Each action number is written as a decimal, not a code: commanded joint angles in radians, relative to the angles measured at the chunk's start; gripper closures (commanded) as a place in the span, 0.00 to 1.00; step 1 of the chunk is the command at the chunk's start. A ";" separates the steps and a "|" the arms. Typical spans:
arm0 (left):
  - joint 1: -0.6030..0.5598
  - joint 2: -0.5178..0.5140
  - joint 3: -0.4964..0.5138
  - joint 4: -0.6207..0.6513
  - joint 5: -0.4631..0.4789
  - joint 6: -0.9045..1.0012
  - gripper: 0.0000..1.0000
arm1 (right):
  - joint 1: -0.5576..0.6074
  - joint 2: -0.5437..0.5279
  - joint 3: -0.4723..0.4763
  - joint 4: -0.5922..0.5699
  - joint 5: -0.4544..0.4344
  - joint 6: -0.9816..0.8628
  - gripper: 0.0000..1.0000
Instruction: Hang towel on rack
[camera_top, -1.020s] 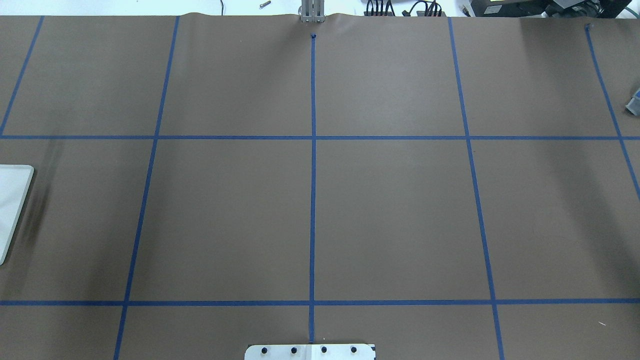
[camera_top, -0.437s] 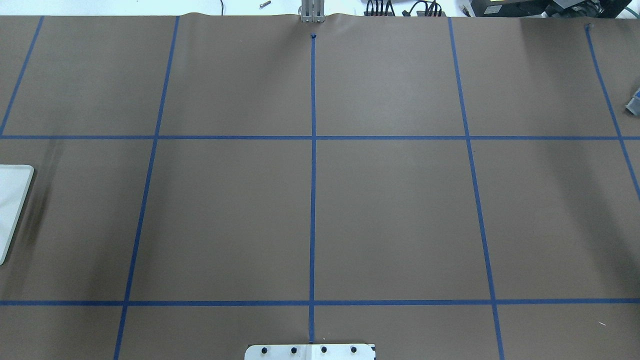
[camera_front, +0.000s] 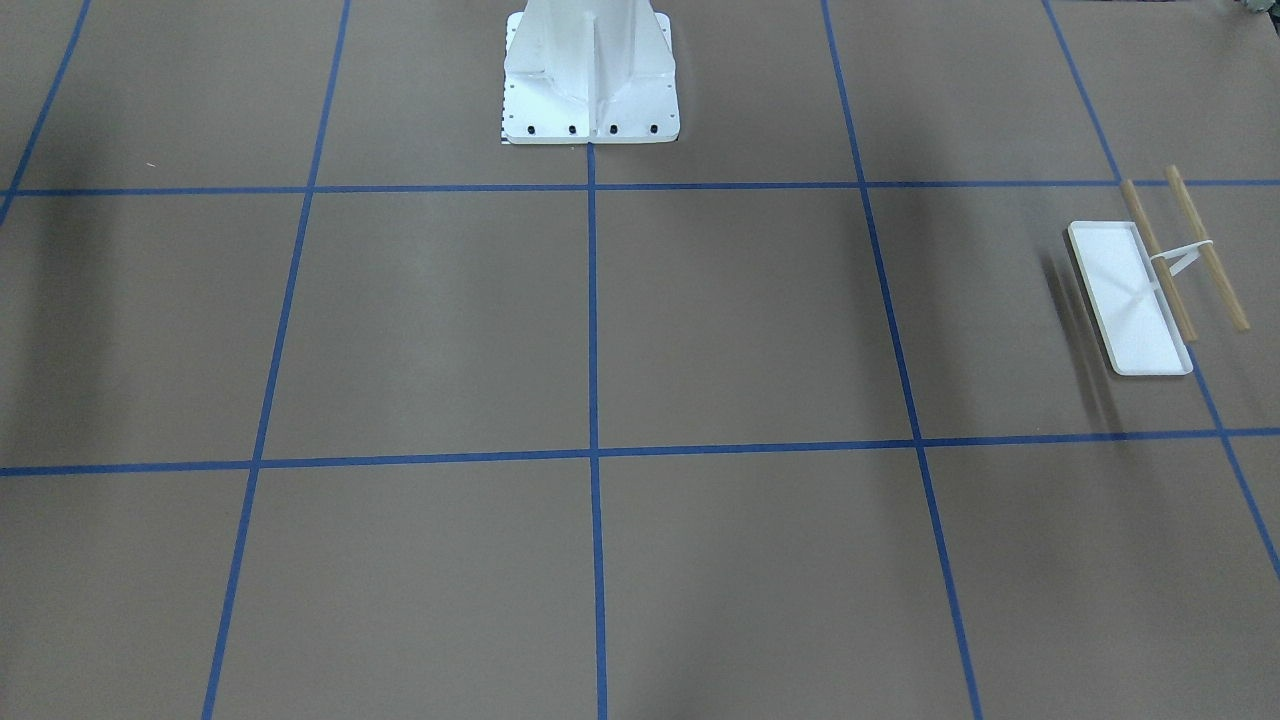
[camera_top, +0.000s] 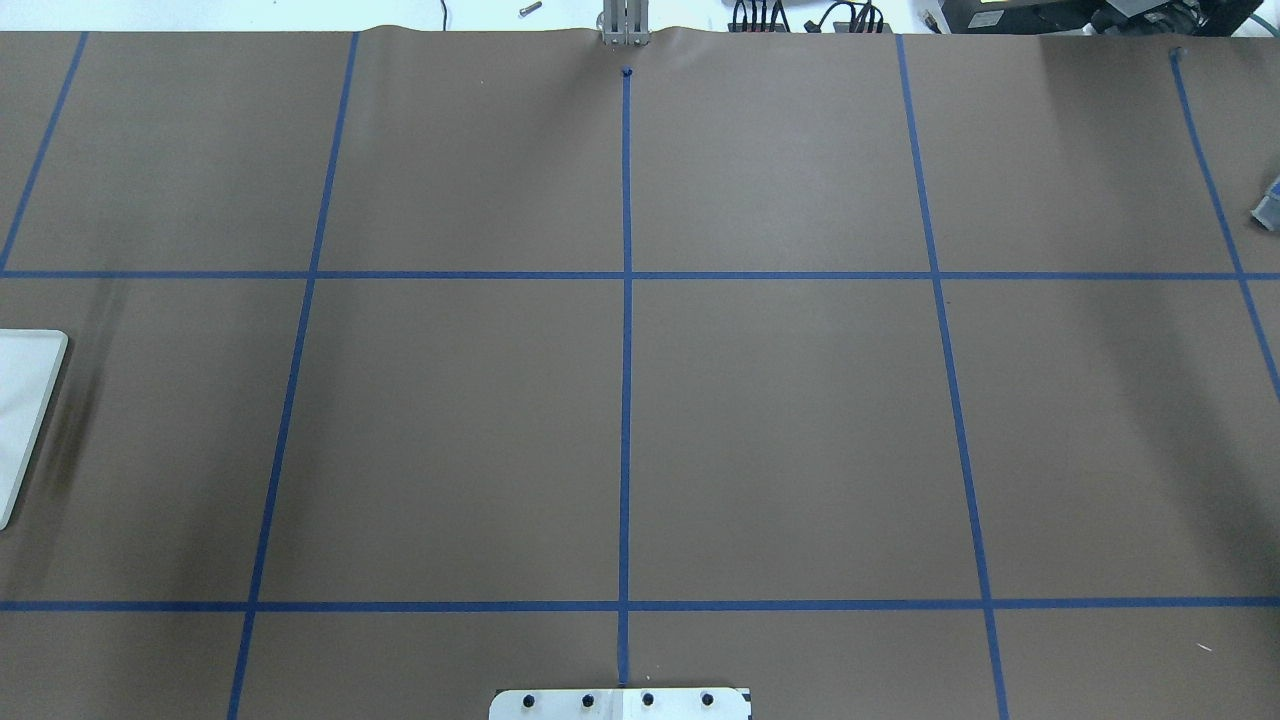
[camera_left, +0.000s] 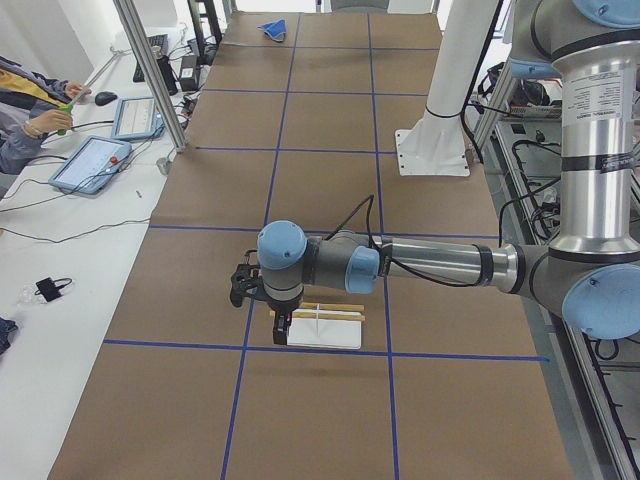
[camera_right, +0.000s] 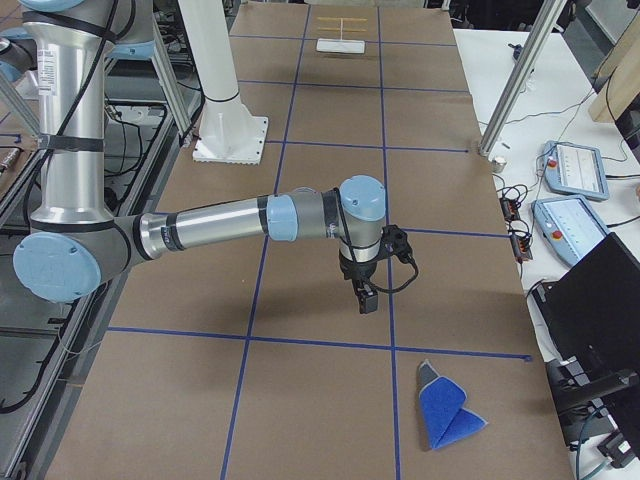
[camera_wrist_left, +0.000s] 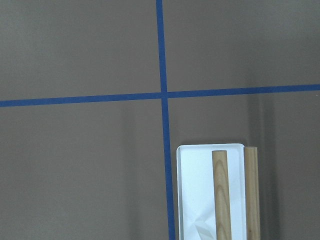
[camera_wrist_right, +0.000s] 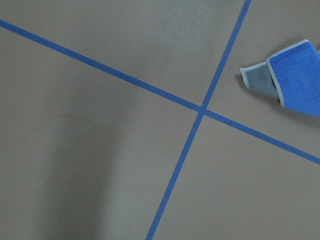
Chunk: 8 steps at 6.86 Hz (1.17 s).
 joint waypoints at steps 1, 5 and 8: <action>0.000 0.004 -0.015 0.001 0.000 -0.002 0.02 | -0.010 -0.001 -0.008 0.000 0.010 -0.002 0.00; 0.000 0.039 -0.023 -0.011 -0.001 0.000 0.02 | -0.013 0.035 -0.042 0.008 0.139 0.021 0.00; 0.000 0.047 -0.026 -0.010 0.000 0.000 0.02 | -0.013 0.221 -0.315 0.020 0.035 -0.090 0.00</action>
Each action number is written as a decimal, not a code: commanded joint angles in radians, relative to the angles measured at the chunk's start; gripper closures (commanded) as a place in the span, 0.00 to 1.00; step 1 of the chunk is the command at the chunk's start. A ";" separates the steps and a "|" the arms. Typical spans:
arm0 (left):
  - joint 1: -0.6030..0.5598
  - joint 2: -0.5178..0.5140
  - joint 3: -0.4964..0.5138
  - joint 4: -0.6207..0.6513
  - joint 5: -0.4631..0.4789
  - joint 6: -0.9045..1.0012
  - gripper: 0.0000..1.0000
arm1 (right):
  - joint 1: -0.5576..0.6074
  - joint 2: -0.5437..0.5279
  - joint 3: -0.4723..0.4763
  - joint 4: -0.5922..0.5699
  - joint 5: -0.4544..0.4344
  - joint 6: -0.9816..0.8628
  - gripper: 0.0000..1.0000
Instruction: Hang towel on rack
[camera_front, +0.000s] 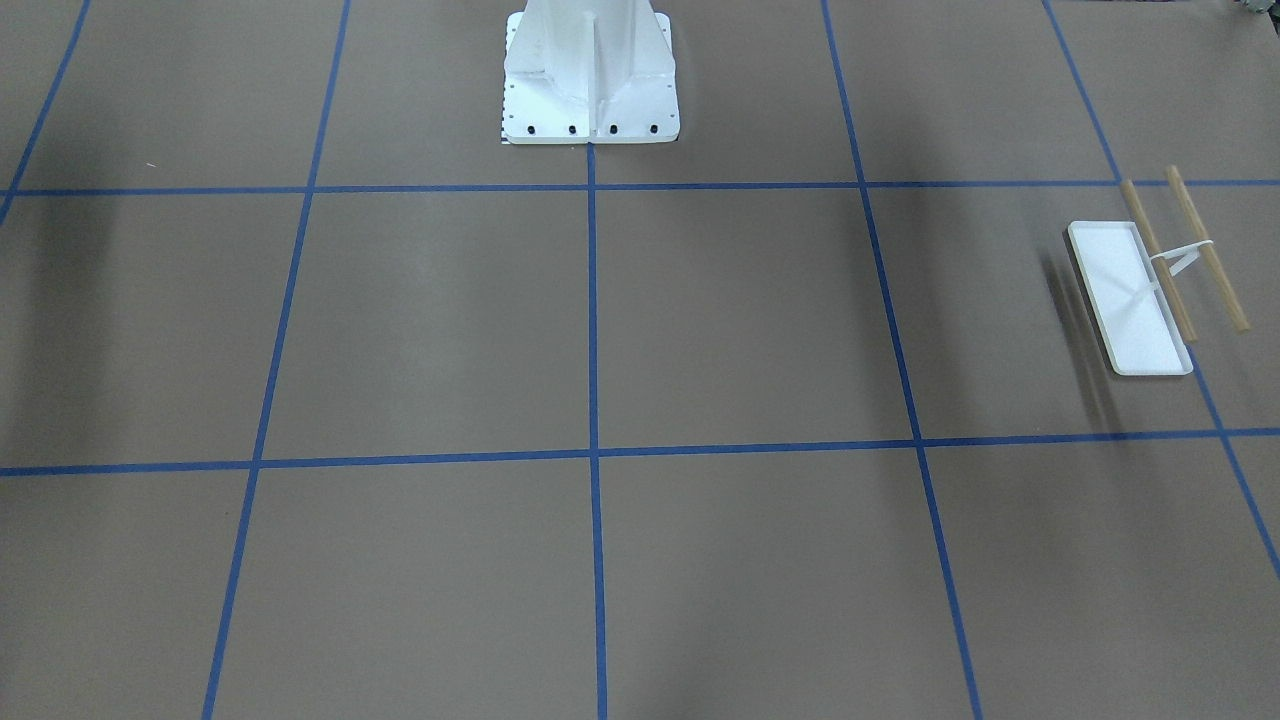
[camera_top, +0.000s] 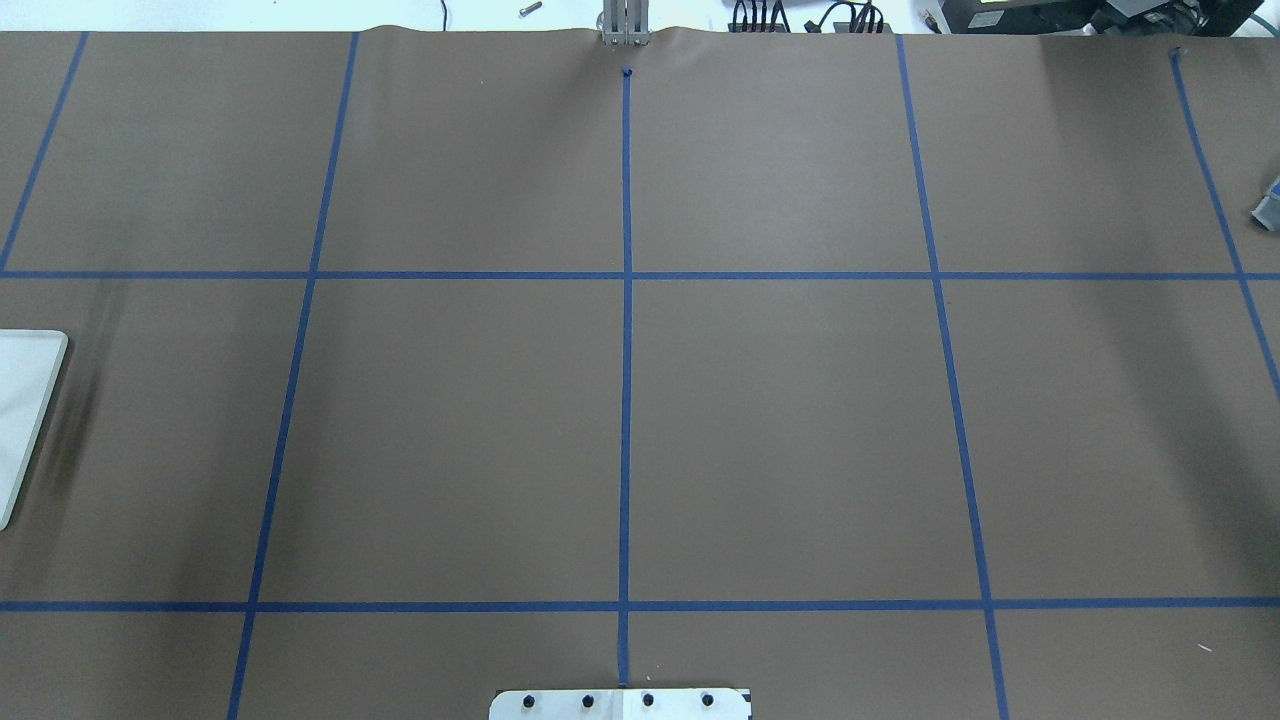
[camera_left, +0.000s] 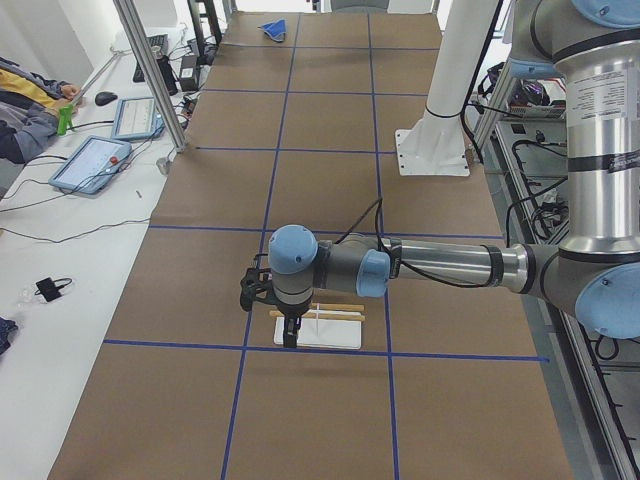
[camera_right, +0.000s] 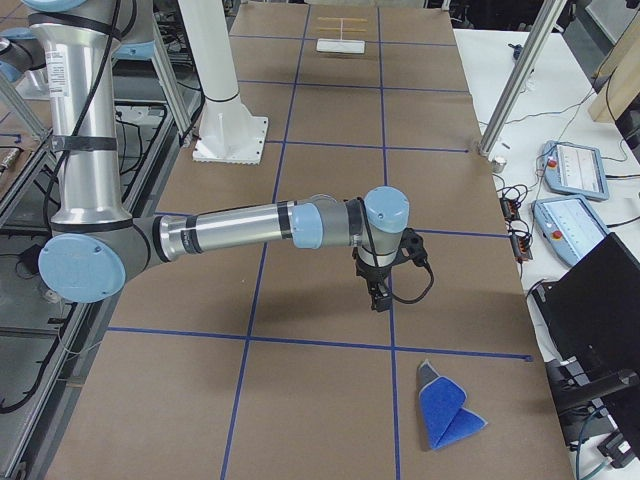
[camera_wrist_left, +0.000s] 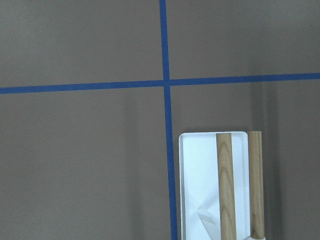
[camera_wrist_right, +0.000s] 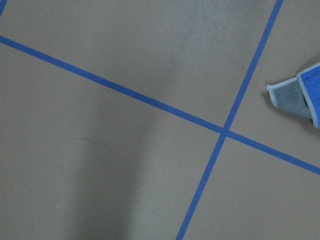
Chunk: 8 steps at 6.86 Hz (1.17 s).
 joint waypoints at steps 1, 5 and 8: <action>0.000 0.002 0.001 0.000 0.000 0.000 0.02 | 0.012 0.189 -0.298 0.059 -0.068 -0.155 0.00; 0.002 0.000 0.007 0.000 0.000 -0.002 0.02 | 0.000 0.422 -0.943 0.439 -0.139 -0.260 0.03; 0.002 -0.001 0.021 -0.002 0.004 -0.002 0.02 | -0.046 0.469 -1.077 0.584 -0.245 -0.261 0.08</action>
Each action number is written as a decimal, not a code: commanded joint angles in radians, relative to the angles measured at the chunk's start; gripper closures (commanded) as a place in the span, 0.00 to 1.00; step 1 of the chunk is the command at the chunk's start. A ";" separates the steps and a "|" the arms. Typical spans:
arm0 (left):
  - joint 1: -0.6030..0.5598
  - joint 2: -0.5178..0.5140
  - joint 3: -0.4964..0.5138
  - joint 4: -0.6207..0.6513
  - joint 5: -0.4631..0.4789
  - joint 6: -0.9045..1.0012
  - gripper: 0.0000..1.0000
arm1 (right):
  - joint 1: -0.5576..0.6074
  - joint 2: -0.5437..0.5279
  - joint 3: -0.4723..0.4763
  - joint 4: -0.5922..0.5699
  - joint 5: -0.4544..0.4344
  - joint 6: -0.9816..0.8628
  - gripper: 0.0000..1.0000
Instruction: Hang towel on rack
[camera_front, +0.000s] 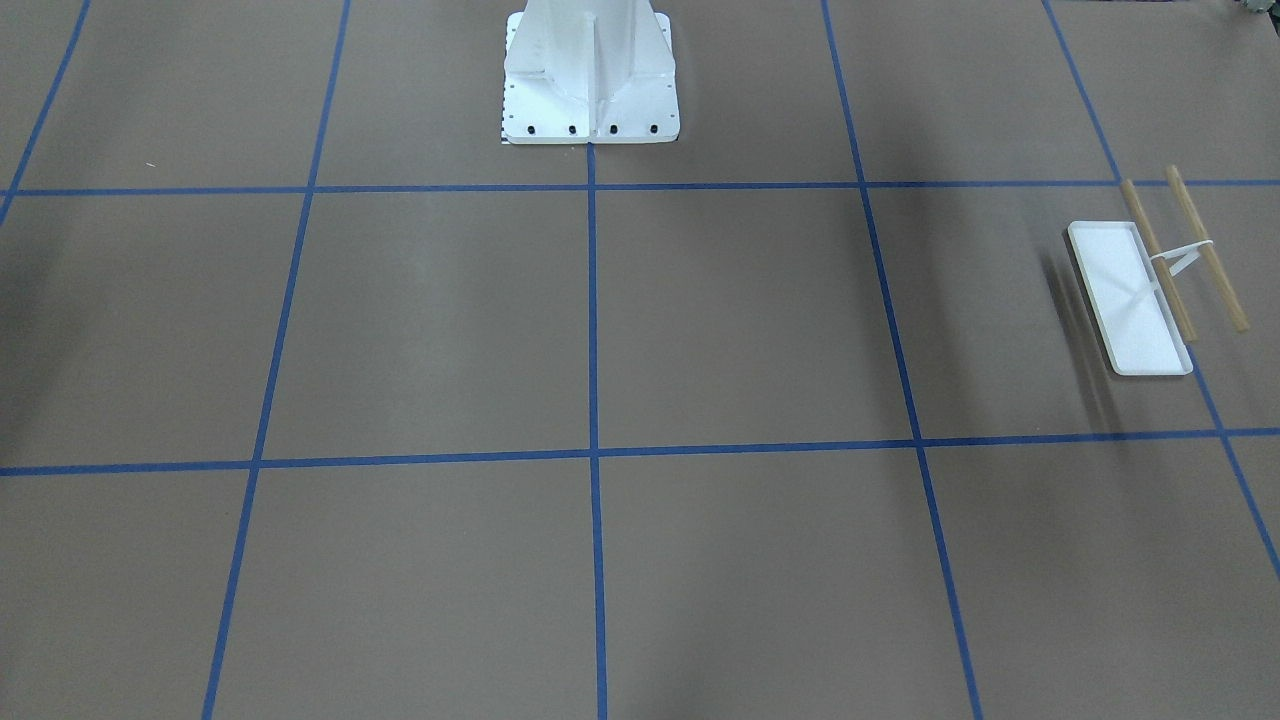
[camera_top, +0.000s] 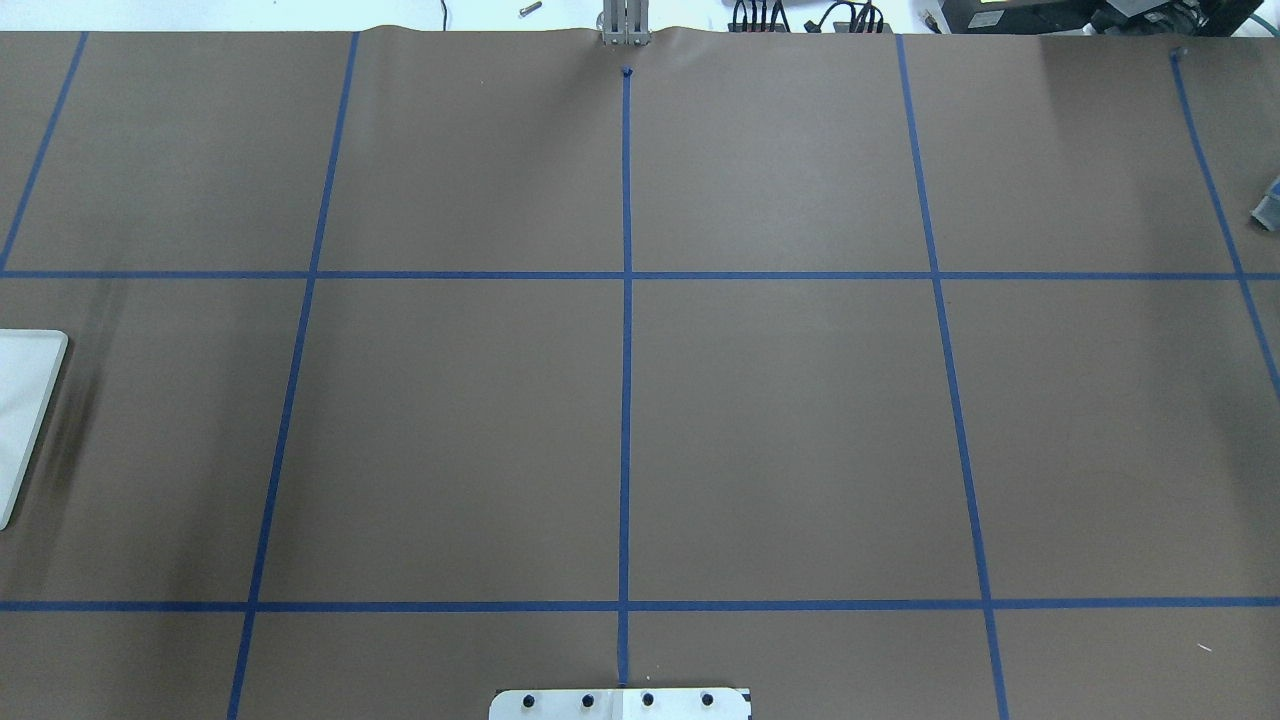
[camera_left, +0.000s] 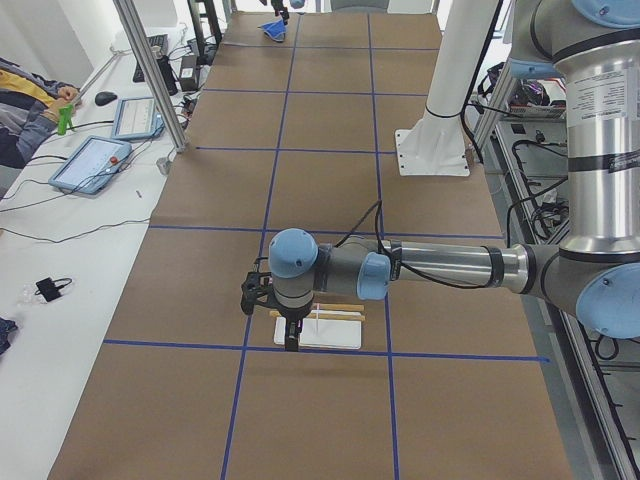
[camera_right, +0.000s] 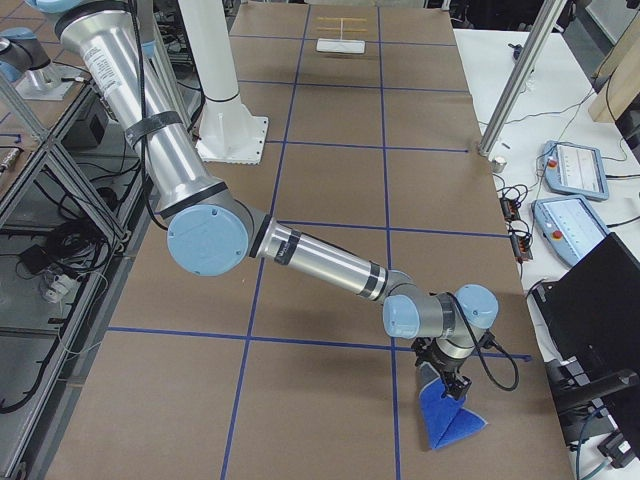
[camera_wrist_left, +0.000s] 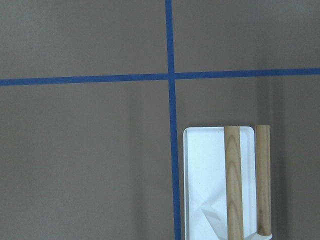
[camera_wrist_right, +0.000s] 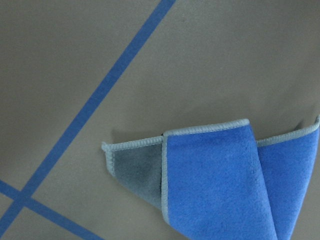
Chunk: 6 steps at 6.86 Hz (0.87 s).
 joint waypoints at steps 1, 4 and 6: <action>0.000 -0.001 0.005 -0.001 0.001 0.001 0.02 | -0.044 0.016 -0.059 0.101 -0.086 -0.005 0.10; 0.000 -0.001 0.002 -0.001 -0.002 0.000 0.02 | -0.092 0.038 -0.060 0.131 -0.119 0.009 0.10; 0.000 -0.001 0.002 -0.001 -0.002 0.000 0.02 | -0.110 0.022 -0.058 0.137 -0.123 -0.001 0.12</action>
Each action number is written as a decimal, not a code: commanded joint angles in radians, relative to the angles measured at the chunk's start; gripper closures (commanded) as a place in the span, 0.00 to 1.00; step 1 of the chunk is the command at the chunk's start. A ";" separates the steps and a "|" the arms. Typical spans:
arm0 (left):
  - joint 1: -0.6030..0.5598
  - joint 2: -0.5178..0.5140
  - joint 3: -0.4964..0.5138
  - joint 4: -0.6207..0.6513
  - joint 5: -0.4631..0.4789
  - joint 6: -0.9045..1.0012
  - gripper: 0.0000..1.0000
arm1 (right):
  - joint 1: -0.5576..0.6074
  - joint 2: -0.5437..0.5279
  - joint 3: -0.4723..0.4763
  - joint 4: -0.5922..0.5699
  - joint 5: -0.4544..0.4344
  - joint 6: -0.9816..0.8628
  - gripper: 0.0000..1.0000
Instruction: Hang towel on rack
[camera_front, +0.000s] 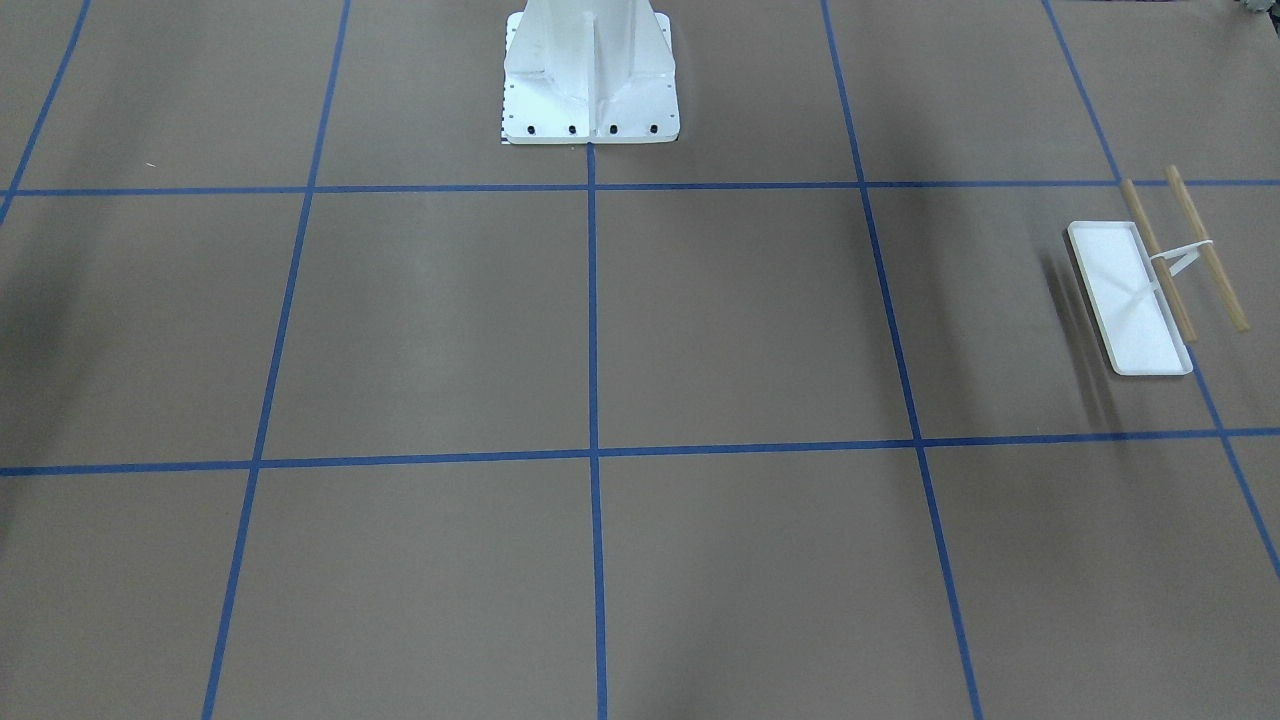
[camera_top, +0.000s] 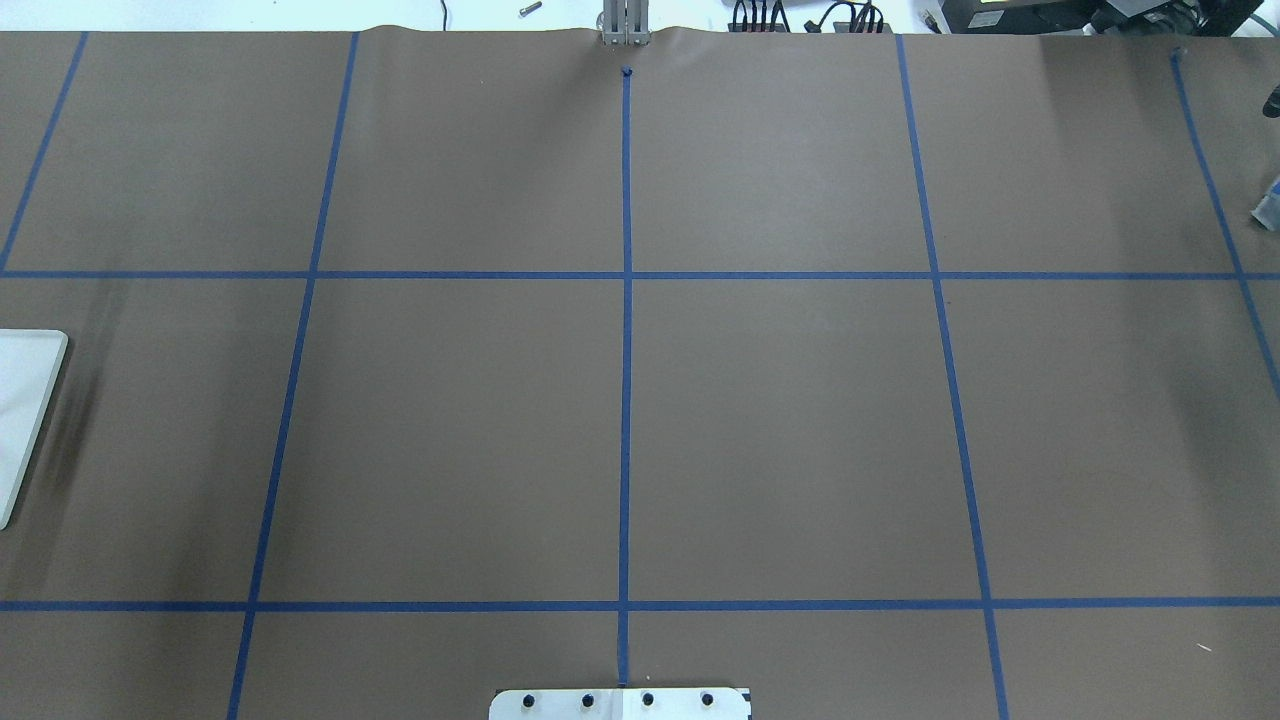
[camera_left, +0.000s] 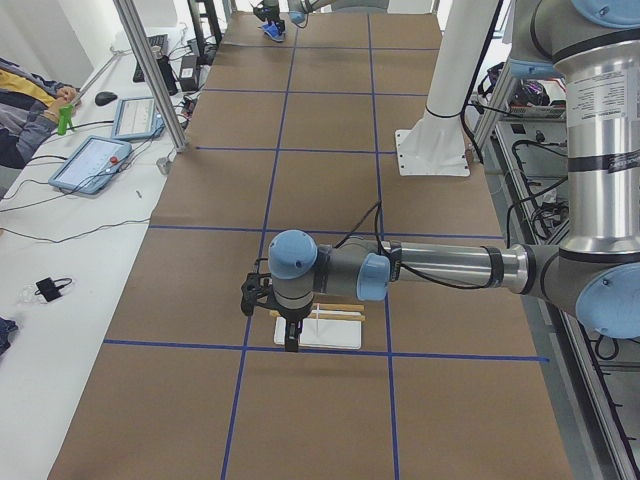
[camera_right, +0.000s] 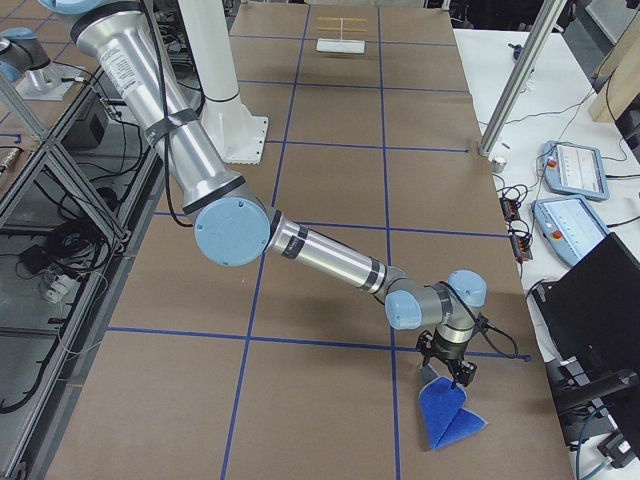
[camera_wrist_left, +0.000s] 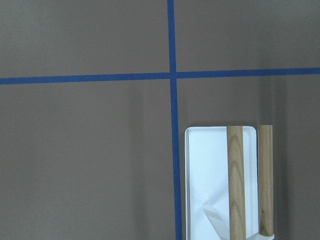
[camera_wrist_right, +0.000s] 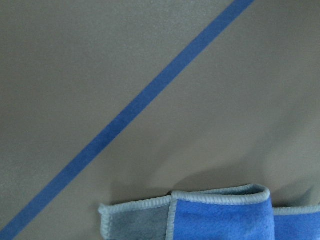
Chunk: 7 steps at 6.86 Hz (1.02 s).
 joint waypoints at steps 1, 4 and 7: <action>0.000 0.000 0.001 0.000 0.000 -0.001 0.02 | -0.015 -0.015 0.004 0.007 -0.002 -0.005 0.13; 0.000 0.000 0.001 0.000 0.000 -0.001 0.02 | -0.027 -0.037 0.005 0.013 -0.004 -0.008 0.13; 0.000 0.000 -0.005 0.002 0.000 -0.001 0.02 | -0.033 -0.042 0.002 0.012 -0.024 -0.055 0.39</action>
